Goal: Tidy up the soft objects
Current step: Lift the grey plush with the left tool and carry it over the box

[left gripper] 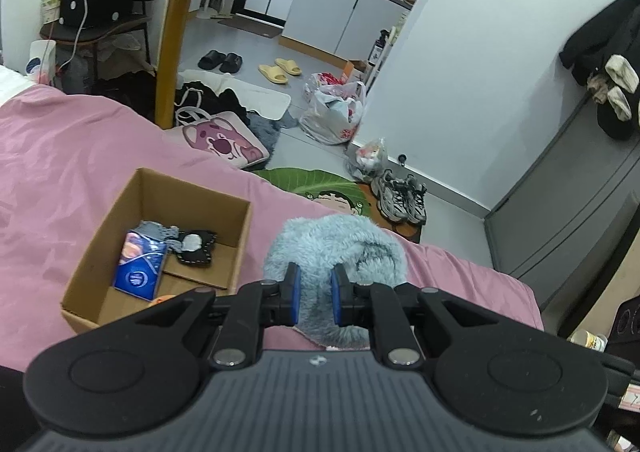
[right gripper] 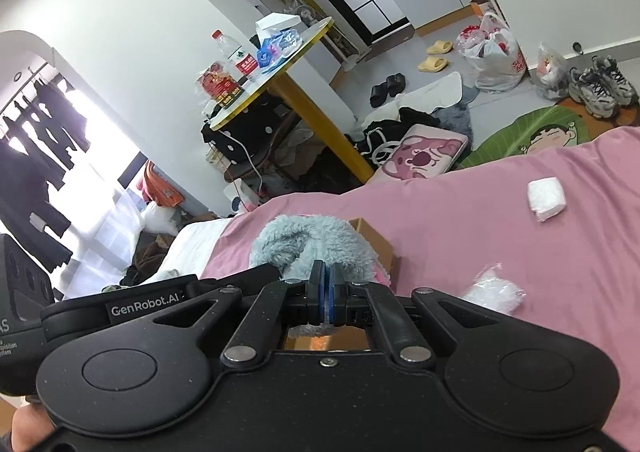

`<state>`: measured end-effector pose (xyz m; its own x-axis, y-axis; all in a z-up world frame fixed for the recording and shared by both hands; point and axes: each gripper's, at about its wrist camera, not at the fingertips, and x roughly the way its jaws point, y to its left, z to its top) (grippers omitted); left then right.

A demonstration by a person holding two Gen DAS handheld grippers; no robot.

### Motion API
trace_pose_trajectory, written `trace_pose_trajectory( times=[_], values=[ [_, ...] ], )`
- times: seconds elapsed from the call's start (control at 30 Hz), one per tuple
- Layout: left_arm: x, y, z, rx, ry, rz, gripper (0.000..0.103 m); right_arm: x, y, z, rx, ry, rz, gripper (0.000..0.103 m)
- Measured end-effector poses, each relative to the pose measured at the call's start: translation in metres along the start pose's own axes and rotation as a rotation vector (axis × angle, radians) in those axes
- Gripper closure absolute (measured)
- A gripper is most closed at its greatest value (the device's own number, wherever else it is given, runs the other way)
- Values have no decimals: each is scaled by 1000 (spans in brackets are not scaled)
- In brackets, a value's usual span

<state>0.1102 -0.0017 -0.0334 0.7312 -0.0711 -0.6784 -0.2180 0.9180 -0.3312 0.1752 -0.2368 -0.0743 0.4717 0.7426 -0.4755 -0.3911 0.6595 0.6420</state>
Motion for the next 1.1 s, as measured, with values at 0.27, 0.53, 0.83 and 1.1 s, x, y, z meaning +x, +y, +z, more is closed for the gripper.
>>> trace_pose_trajectory(
  times=[0.27, 0.53, 0.83, 1.1],
  values=[
    [-6, 32, 7, -38, -6, 19, 89, 25, 20, -6, -11, 28, 19, 101],
    [-4, 61, 14, -80, -5, 32, 90, 48, 31, -9, -13, 58, 30, 101],
    [10, 88, 18, -120, 14, 53, 90, 77, 38, -13, -21, 94, 18, 101],
    [35, 106, 21, -152, 60, 85, 91, 91, 29, -12, -1, 113, 3, 95]
  ],
)
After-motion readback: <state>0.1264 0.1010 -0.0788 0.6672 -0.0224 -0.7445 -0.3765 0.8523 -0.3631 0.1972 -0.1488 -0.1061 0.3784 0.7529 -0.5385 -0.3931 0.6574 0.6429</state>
